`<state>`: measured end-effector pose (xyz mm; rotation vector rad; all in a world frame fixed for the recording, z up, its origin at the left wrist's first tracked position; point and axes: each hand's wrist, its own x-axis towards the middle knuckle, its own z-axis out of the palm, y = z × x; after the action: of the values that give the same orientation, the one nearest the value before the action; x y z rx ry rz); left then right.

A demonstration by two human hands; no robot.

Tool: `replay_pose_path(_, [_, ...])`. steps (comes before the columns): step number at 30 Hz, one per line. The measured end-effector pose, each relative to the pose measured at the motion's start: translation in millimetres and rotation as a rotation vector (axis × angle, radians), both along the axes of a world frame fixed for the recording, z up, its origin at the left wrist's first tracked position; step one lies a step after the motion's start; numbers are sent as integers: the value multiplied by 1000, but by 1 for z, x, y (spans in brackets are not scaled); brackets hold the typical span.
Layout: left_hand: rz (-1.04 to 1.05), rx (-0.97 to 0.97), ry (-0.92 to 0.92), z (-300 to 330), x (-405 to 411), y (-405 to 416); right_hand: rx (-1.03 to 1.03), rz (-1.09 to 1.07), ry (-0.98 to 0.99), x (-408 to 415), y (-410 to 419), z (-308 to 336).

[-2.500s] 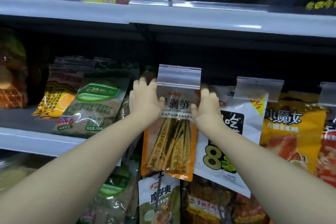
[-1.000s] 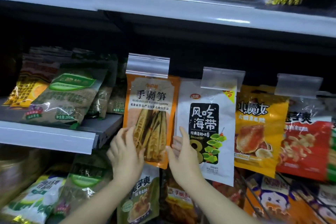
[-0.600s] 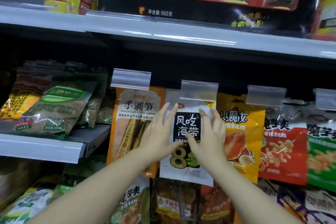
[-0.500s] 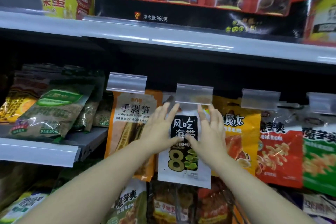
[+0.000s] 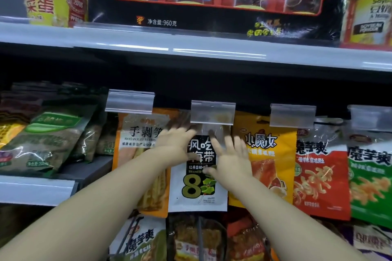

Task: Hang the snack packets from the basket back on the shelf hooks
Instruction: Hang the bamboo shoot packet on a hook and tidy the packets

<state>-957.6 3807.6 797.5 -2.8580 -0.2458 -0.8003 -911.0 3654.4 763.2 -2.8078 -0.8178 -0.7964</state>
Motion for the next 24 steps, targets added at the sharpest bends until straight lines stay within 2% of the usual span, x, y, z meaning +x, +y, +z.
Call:
replay_pose_path(4, [6, 37, 1, -1, 4, 2, 63, 46, 29, 6, 1, -12])
replay_pose_path(9, [-63, 102, -171, -30, -2, 8, 65, 106, -46, 7, -2, -35])
replay_pose_path(14, [-101, 130, -103, -78, -2, 11, 55, 133, -75, 10, 2, -61])
replay_pose_path(22, [-104, 162, -151, -85, 3, 15, 72, 127, -33, 9, 1, -77])
replay_pose_path(24, [-110, 204, -160, -88, 1, 18, 76, 106, -91, 8, 1, -79])
